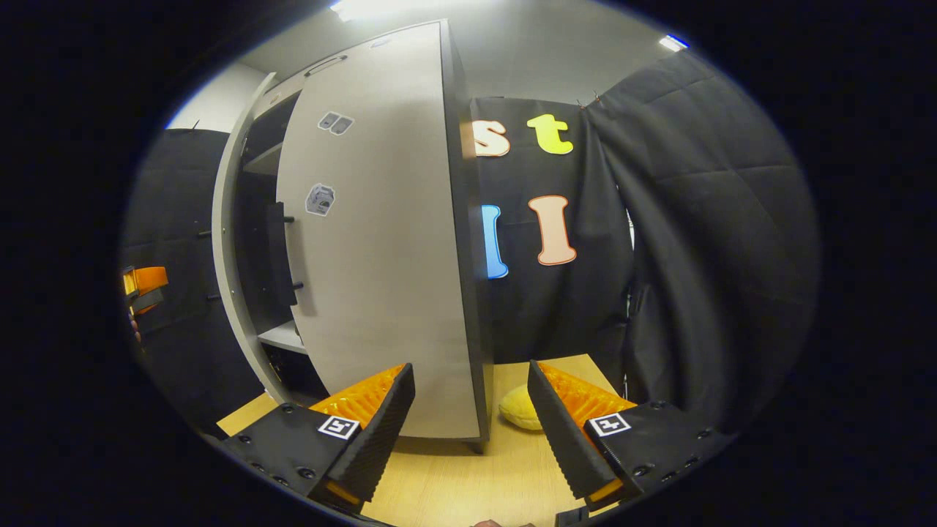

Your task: Grab one shoe with the right hand and put it into the shoe cabinet, grab the other shoe with the left hand and put it into the shoe cabinet; then close the right door with the right hand and the left door with the left hand.

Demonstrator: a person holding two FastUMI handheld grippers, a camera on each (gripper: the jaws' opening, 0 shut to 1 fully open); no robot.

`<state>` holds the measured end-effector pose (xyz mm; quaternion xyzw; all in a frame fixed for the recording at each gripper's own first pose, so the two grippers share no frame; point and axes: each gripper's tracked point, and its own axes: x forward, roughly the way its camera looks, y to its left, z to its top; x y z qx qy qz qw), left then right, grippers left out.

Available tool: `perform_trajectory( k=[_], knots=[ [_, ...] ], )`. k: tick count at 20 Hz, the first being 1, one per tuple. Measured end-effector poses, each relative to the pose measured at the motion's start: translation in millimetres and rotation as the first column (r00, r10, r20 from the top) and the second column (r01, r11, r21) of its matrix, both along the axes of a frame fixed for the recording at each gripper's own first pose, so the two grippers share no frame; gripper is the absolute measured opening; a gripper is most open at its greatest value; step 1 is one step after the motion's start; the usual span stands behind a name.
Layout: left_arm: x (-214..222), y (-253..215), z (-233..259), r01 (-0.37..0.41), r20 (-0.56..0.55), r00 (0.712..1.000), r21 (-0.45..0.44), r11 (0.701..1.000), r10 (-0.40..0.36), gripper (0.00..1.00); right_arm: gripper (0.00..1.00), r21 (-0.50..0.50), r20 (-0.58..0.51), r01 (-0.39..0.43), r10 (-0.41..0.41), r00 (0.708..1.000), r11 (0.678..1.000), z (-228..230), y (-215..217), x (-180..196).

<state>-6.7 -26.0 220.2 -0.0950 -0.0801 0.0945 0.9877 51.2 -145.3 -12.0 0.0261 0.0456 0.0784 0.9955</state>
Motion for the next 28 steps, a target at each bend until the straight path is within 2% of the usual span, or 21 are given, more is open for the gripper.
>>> perform_trajectory(
  k=[1, 2, 3, 4, 5, 6, 7, 9, 10, 11, 12, 13, 17, 22, 25, 26, 27, 28],
  knots=[
    [-3.2, 0.1, 5.2, -0.011, 0.011, 1.000, 0.009, 1.000, 0.011, 0.95, 0.98, 0.001, 0.005, 0.003, -0.003, 1.000, 1.000, 4.6, 4.2, 3.1],
    [-6.0, 2.6, 9.2, -0.021, 0.011, 1.000, 0.027, 0.999, 0.021, 0.88, 0.98, 0.003, 0.006, 0.008, -0.008, 1.000, 1.000, 8.8, 7.0, 4.4],
    [-12.5, 7.4, 12.6, -0.023, 0.009, 1.000, 0.048, 0.999, 0.023, 0.92, 0.98, 0.006, 0.010, 0.016, -0.016, 1.000, 1.000, 14.9, 10.1, 5.8],
    [-18.8, 12.6, 15.6, -0.022, 0.007, 1.000, 0.073, 0.997, 0.022, 0.88, 0.98, 0.011, 0.019, 0.023, -0.023, 1.000, 1.000, 21.9, 13.1, 4.9],
    [-22.2, 16.8, 16.6, -0.020, 0.001, 1.000, 0.092, 0.996, 0.020, 0.95, 0.98, 0.015, 0.034, 0.029, -0.029, 0.999, 0.999, 29.9, 17.2, 4.0],
    [-21.8, 20.6, 13.8, -0.017, -0.010, 1.000, 0.101, 0.995, 0.018, 0.82, 0.98, 0.012, 0.043, 0.041, -0.041, 0.998, 0.999, 36.5, 19.2, 2.5],
    [-22.9, 24.5, 11.2, -0.014, -0.022, 1.000, 0.103, 0.995, 0.017, 0.89, 0.98, 0.004, 0.051, 0.053, -0.053, 0.997, 0.999, 43.2, 21.6, 0.8],
    [-23.2, 24.2, 8.7, 0.029, -0.014, 0.999, 0.091, 0.995, -0.028, 0.88, 0.98, -0.014, 0.070, 0.067, -0.066, 0.995, 0.998, 54.4, 27.5, -6.7],
    [-23.0, 21.5, 9.7, 0.060, 0.001, 0.998, 0.077, 0.995, -0.060, 0.96, 0.98, -0.017, 0.081, 0.068, -0.066, 0.995, 0.998, 59.5, 30.3, -13.1],
    [-22.5, 24.3, 6.5, 0.076, 0.002, 0.997, 0.061, 0.995, -0.076, 0.96, 0.98, -0.020, 0.094, 0.074, -0.072, 0.993, 0.997, 64.0, 32.4, -18.0],
    [-24.9, 27.6, 0.7, 0.087, -0.009, 0.996, 0.053, 0.995, -0.087, 0.88, 0.98, -0.026, 0.106, 0.085, -0.082, 0.991, 0.996, 66.7, 33.9, -23.6],
    [-26.3, 31.8, -2.2, 0.095, -0.017, 0.995, 0.060, 0.994, -0.094, 0.95, 0.98, -0.035, 0.113, 0.094, -0.090, 0.990, 0.995, 68.3, 36.2, -28.3],
    [-30.6, 48.6, -8.8, 0.102, -0.045, 0.994, 0.134, 0.986, -0.096, 0.95, 0.98, -0.054, 0.101, 0.111, -0.105, 0.989, 0.992, 61.4, 47.3, -45.8],
    [-26.7, 60.2, -19.9, 0.112, -0.074, 0.992, 0.152, 0.982, -0.102, 0.95, 0.98, -0.068, 0.094, 0.137, -0.130, 0.987, 0.988, 53.4, 54.7, -59.3],
    [-21.3, 69.6, -32.1, 0.105, -0.112, 0.990, 0.209, 0.972, -0.083, 0.95, 0.98, -0.062, 0.103, 0.153, -0.146, 0.984, 0.986, 50.5, 58.0, -63.7],
    [-19.0, 70.8, -36.1, 0.101, -0.120, 0.990, 0.226, 0.969, -0.075, 0.95, 0.92, -0.065, 0.100, 0.158, -0.151, 0.983, 0.985, 48.3, 58.1, -66.4],
    [-16.3, 71.9, -43.7, 0.096, -0.140, 0.988, 0.228, 0.969, -0.065, 0.89, 0.92, -0.072, 0.093, 0.165, -0.158, 0.983, 0.984, 46.1, 58.0, -68.6],
    [-13.7, 75.9, -53.5, 0.088, -0.167, 0.985, 0.219, 0.972, -0.051, 0.89, 0.98, -0.080, 0.092, 0.169, -0.162, 0.983, 0.982, 45.5, 57.0, -73.4]
  ],
)
